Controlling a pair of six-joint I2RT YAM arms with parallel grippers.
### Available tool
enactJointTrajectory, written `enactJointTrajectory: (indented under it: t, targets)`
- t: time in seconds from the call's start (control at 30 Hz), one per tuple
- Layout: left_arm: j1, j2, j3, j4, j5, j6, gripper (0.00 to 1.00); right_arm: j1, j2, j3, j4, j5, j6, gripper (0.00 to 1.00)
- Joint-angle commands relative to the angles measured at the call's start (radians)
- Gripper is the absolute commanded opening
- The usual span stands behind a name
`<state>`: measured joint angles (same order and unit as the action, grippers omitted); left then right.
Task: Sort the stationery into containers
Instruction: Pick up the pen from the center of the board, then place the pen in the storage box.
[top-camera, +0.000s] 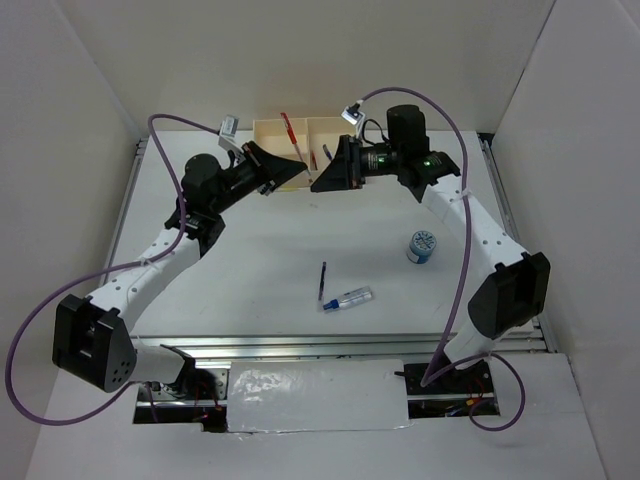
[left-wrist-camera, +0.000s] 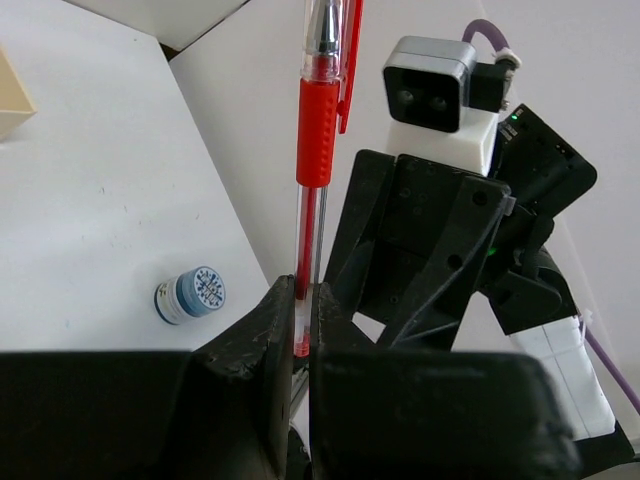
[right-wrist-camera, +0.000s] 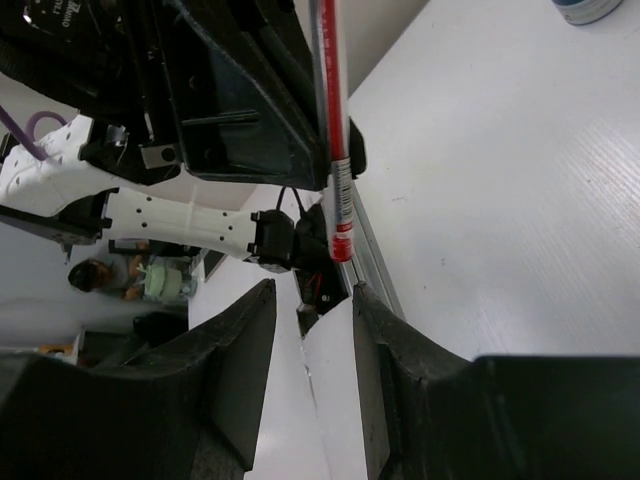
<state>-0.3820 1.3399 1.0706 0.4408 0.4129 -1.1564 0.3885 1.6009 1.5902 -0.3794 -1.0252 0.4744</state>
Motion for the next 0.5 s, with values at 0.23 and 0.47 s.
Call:
enactJointTrajectory:
  t: [0.23, 0.47]
  targets:
    - [-0.041, 0.008, 0.048, 0.024, 0.003, -0.025, 0.00, 0.015, 0.050, 0.068, 0.034, 0.016, -0.003, 0.44]
    - [-0.057, 0.013, 0.034, 0.022, -0.002, -0.031, 0.00, 0.024, 0.033, 0.070, 0.039, 0.013, -0.028, 0.37]
